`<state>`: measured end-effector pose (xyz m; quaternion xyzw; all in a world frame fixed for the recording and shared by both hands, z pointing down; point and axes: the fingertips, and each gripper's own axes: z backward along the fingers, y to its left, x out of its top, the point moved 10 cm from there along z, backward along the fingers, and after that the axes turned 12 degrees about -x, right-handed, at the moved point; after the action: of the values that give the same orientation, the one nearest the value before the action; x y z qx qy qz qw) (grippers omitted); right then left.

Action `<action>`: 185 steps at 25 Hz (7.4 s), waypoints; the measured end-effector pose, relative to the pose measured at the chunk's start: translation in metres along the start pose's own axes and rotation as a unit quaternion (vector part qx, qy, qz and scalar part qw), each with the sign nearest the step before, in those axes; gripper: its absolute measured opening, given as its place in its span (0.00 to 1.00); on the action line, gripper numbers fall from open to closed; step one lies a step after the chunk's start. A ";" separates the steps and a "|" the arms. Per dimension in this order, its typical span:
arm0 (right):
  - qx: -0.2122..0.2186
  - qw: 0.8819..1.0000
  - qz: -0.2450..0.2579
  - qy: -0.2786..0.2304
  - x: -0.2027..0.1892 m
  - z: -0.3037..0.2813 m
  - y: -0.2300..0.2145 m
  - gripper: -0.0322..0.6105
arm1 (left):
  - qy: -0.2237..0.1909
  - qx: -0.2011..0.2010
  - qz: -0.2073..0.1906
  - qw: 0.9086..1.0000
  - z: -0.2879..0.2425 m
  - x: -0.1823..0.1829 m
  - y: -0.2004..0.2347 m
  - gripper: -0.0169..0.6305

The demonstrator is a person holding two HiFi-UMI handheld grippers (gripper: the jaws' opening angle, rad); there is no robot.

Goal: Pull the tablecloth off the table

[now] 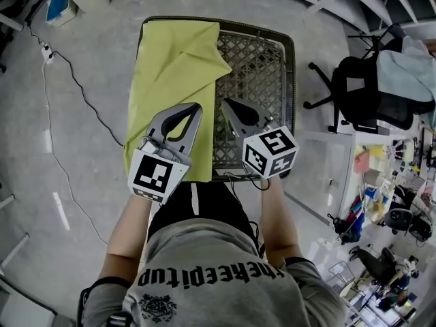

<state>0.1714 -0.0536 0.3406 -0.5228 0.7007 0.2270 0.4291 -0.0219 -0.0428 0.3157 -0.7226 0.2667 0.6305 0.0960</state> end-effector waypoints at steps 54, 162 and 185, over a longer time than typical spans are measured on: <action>0.192 0.980 0.046 -0.024 0.082 -0.173 -0.024 0.08 | 0.034 0.125 0.043 0.991 -0.016 -0.013 0.047 0.05; -0.062 0.993 -0.034 -0.092 -0.154 0.162 0.163 0.08 | 0.055 0.103 -0.035 0.992 0.227 -0.098 -0.105 0.05; -0.192 0.977 -0.089 0.025 -0.215 0.087 0.138 0.28 | 0.190 0.065 0.099 0.975 0.199 -0.210 -0.007 0.29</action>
<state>0.0933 0.1766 0.4570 -0.6610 0.6056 0.3051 0.3213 -0.2021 0.1131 0.4793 -0.7911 0.3908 0.4697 0.0270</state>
